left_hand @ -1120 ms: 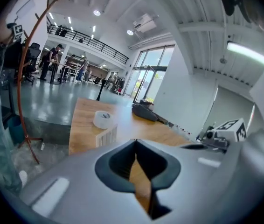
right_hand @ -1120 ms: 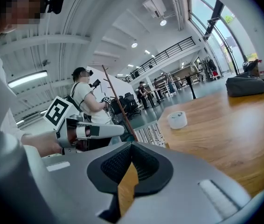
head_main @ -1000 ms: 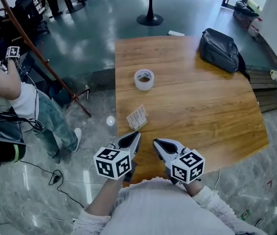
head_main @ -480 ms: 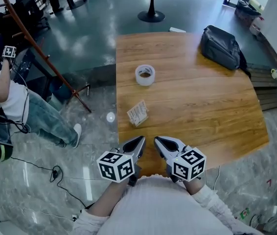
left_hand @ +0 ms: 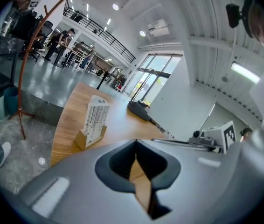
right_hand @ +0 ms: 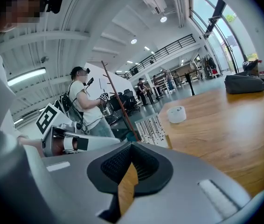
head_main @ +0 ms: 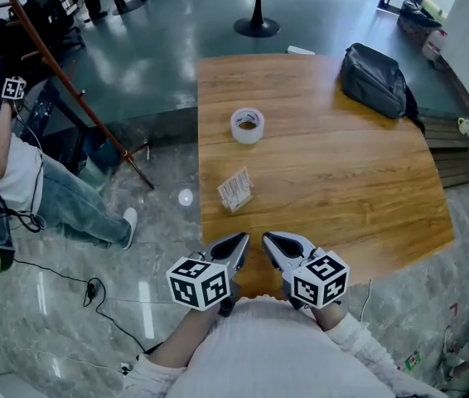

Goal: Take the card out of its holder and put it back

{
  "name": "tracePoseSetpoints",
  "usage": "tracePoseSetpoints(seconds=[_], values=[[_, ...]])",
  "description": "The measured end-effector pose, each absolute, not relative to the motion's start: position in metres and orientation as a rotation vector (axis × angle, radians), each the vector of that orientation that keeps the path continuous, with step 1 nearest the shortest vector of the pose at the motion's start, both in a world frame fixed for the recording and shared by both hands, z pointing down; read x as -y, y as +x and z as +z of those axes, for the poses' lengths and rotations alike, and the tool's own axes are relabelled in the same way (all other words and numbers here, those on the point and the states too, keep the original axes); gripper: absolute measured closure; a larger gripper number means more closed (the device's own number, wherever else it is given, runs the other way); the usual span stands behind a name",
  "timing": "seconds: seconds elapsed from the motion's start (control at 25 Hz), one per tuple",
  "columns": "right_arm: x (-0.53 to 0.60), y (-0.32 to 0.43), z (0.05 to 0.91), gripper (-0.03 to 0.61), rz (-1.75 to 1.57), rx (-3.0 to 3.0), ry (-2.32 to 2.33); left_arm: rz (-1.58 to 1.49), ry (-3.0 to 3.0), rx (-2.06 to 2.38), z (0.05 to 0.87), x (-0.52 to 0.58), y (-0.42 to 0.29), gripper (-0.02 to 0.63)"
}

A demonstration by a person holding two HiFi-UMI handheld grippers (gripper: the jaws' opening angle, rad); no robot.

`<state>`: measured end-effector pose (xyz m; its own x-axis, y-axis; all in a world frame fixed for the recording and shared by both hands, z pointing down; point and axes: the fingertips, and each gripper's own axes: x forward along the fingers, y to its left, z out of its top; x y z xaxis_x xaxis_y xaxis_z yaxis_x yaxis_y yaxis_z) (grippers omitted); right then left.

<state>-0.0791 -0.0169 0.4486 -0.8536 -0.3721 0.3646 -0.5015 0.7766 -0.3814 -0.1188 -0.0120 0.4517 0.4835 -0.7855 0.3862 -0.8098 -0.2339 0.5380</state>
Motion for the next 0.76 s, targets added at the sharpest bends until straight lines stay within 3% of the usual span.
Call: tracePoseSetpoints(seconds=[0.76], values=[[0.001, -0.085, 0.45, 0.581, 0.697, 2.686, 0.642, 0.058, 2.038, 1.31, 0.451, 0.002, -0.119, 0.606]])
